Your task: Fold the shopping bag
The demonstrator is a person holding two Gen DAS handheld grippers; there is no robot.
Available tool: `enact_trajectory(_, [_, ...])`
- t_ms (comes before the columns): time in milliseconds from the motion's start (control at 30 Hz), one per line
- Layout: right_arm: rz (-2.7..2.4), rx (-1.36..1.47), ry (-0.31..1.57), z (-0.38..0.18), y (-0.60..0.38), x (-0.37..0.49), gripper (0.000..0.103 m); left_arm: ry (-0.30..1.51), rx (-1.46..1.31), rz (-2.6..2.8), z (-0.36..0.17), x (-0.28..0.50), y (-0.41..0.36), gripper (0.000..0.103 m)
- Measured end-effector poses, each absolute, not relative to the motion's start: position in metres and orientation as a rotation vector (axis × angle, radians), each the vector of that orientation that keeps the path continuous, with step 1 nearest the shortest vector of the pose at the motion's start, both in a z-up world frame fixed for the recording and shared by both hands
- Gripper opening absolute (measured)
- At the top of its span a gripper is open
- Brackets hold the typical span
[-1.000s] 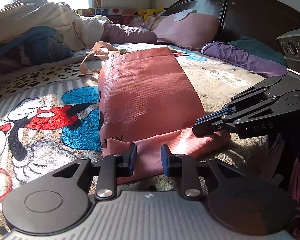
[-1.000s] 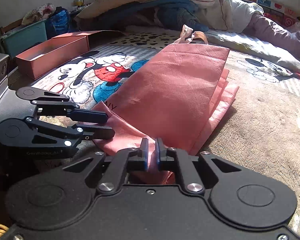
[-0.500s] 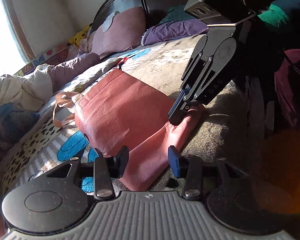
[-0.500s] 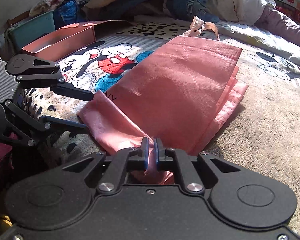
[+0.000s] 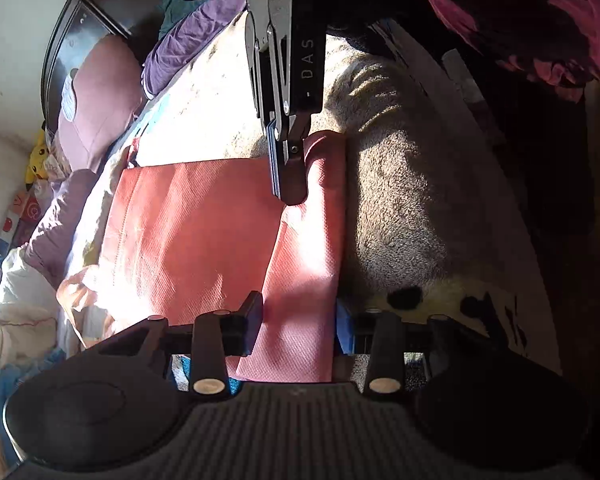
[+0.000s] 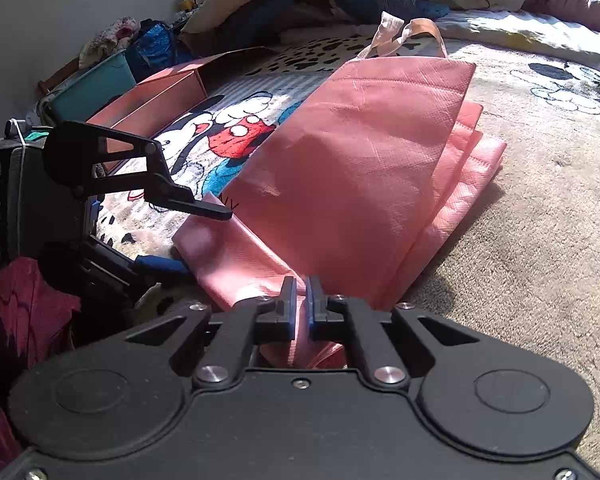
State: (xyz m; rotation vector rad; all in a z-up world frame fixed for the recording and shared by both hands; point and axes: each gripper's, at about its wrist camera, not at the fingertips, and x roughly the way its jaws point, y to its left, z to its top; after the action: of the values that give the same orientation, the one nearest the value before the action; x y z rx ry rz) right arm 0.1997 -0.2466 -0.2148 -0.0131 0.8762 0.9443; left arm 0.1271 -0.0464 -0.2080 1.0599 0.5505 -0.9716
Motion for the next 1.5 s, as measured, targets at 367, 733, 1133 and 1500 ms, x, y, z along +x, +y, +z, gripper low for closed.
enact_trajectory(367, [1.033, -0.511, 0.586, -0.186, -0.207, 0.141, 0.021, 0.901, 0.804, -1.147, -0.188, 0.189, -0.045, 0.028])
enact_trajectory(733, [1.096, -0.939, 0.459, -0.203, -0.195, 0.125, 0.041, 0.945, 0.631, -1.252, -0.186, 0.217, -0.024, 0.028])
enact_trajectory(1133, [1.087, -0.214, 0.818, -0.205, -0.238, 0.185, 0.036, 0.666, 0.548, -1.184, -0.197, 0.199, 0.006, 0.03])
enact_trajectory(1500, [0.88, 0.665, 1.049, -0.25, -0.292, 0.209, 0.036, 0.994, -0.294, -1.029, -0.221, 0.245, 0.06, 0.03])
